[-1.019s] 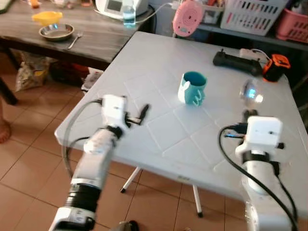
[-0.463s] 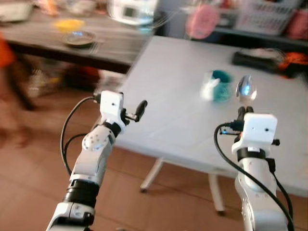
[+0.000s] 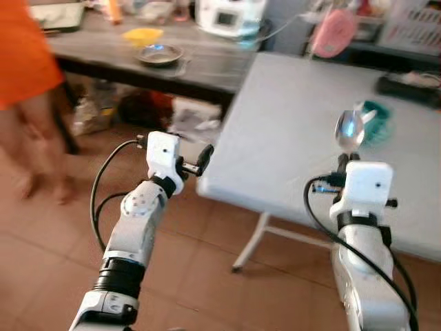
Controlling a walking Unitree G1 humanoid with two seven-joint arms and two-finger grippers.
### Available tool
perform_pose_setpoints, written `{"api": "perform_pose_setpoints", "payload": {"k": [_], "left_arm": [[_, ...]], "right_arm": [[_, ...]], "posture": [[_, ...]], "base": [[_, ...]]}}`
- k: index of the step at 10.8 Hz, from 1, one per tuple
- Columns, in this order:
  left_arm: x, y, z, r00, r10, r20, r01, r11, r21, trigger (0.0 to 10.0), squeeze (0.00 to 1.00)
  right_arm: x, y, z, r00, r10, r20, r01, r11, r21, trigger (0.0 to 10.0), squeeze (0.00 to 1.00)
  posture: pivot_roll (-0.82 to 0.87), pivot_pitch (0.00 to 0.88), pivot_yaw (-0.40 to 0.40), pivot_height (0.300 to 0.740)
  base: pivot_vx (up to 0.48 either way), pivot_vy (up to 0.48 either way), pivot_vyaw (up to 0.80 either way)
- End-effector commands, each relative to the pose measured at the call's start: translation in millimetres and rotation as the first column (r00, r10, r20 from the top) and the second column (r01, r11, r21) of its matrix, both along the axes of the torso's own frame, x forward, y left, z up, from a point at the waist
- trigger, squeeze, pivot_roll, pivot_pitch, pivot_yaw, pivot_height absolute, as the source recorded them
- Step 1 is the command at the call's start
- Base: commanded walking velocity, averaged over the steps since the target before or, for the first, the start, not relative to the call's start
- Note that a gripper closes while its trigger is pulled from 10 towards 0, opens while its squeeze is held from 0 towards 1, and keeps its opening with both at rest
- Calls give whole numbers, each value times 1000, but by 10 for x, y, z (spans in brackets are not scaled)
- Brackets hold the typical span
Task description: Setting the table
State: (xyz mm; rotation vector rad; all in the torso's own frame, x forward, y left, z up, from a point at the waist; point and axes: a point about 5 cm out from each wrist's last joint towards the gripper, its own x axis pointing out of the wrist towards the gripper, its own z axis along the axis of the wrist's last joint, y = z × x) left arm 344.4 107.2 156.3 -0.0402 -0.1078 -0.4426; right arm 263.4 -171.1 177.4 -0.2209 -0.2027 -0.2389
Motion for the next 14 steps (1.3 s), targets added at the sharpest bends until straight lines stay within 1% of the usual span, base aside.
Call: {"api": "perform_pose_setpoints", "payload": {"k": [1,5,6,9,10,12,14], "left_arm": [[-20,-77,-6,1000,-23,1,23,1000,13,10000,0],[-13,-79,-18,1000,-19,0,19,1000,16,10000,0],[-27,-90,7,999,-22,31,22,1000,22,10000,0],[-75,-109,-6,999,-45,28,45,999,-20,10000,0],[-85,-131,1,998,-52,34,53,998,-23,10000,0],[-89,-154,16,997,-72,40,74,997,-29,10000,0],[-91,-167,17,996,-78,37,79,996,-26,10000,0]], "right_arm": [[-19,-76,4,999,-32,4,32,1000,-1,10000,0],[0,-71,11,1000,-28,6,28,1000,-4,10000,0],[4,-79,12,1000,-30,7,30,1000,-4,10000,0],[-7,-83,8,999,-36,8,36,999,-6,10000,0],[-7,-89,6,999,-36,7,36,999,-5,10000,0],[11,-90,21,999,-34,10,34,999,-6,10000,0],[0,-89,14,999,-37,11,37,999,-4,10000,0]], "posture": [[93,115,-37,740],[97,114,-43,740],[99,114,-42,740],[100,110,-41,740],[100,110,-41,740],[101,108,-42,740],[99,112,-38,740]], "base": [[0,480,0],[0,480,0],[0,0,0],[0,0,0],[0,0,0],[0,0,-438],[289,0,-431]]}}
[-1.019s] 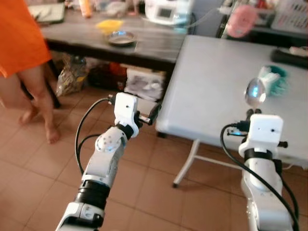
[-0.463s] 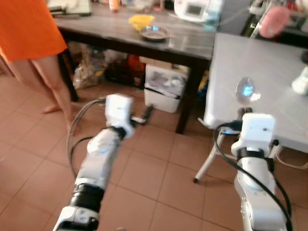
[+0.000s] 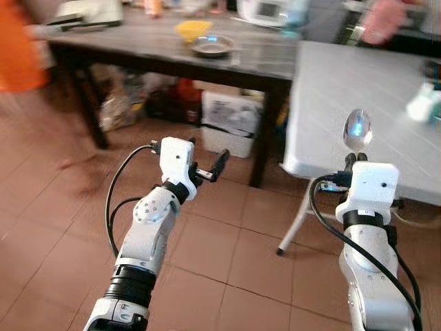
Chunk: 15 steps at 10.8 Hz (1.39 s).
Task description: Setting the table
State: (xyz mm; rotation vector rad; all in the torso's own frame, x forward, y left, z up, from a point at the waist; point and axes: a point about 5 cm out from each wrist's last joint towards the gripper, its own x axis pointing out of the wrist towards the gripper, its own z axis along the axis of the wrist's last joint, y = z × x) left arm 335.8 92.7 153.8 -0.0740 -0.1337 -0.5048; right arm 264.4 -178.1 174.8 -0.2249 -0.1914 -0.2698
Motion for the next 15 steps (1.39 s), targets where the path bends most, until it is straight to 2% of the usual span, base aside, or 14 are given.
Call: {"api": "perform_pose_setpoints", "payload": {"k": [1,12,15], "left_arm": [[-8,-27,38,1000,-18,14,18,1000,4,10000,0],[-16,-53,18,999,-41,5,41,999,23,10000,0],[-36,-82,9,998,-57,10,56,998,33,10000,0]], "right_arm": [[-16,-15,34,1000,-5,16,6,1000,-4,10000,0],[-10,-7,23,1000,-16,21,16,1000,0,10000,0],[-18,-10,18,1000,-18,21,18,1000,1,10000,0]], "posture": [[98,114,-36,740],[101,117,-21,740],[101,116,-23,740]], "base": [[330,0,0],[316,259,0],[356,0,0]]}}
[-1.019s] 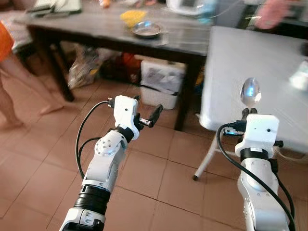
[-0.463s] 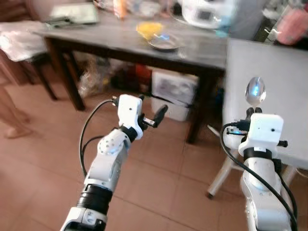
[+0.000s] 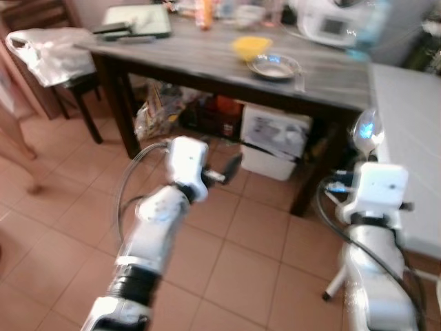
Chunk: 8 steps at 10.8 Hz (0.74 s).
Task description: Setting the table
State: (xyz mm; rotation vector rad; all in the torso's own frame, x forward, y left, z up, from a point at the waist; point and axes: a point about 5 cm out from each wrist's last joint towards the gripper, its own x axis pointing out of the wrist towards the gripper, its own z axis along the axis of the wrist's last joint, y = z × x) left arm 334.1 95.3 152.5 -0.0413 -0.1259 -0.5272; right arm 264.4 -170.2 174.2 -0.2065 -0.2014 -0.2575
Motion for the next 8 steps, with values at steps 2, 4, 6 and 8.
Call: {"api": "perform_pose_setpoints", "payload": {"k": [2,4,6,8], "left_arm": [[-23,-107,8,999,-35,1,35,999,-7,10000,0],[-44,-128,10,999,-47,2,48,999,-24,10000,0],[-79,-170,22,996,-89,19,89,996,-24,10000,0],[-80,-175,20,995,-97,18,97,995,-19,10000,0]], "right_arm": [[-14,-85,21,999,-33,9,33,999,-14,10000,0],[-21,-94,15,999,-33,7,33,999,-13,10000,0],[-33,-121,17,999,-44,5,44,999,-15,10000,0],[-37,-125,15,999,-49,3,49,999,-20,10000,0]], "posture": [[104,117,-26,740],[104,119,-27,740],[97,122,-27,740],[94,121,-24,740]], "base": [[165,0,0],[0,0,0],[0,0,-413],[0,0,-659]]}}
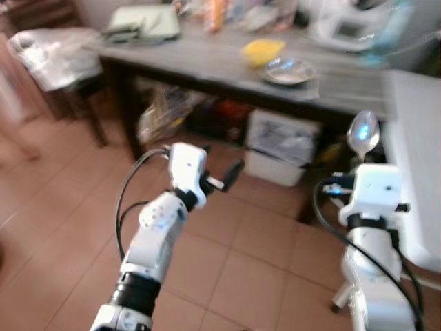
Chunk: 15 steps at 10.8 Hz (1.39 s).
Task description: Setting the table
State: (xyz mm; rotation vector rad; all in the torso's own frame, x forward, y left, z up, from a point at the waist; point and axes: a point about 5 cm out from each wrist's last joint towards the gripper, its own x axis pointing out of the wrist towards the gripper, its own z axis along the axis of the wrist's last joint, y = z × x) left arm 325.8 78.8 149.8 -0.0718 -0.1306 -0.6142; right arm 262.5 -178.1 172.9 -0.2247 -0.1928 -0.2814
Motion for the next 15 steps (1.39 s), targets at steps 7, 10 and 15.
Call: {"api": "perform_pose_setpoints", "payload": {"k": [7,10,15], "left_arm": [[-3,-42,42,1000,-23,18,23,1000,5,10000,0],[5,-35,48,1000,-15,20,15,1000,8,10000,0],[15,-37,54,1000,-6,22,5,1000,10,10000,0]], "right_arm": [[-19,-59,36,999,-31,16,31,1000,-6,10000,0],[-19,-53,40,999,-31,19,31,999,-5,10000,0],[-26,-51,36,999,-29,21,29,1000,-1,10000,0]], "posture": [[92,117,-24,740],[94,119,-19,740],[96,119,-16,740]], "base": [[314,0,-462],[328,0,0],[308,0,0]]}}
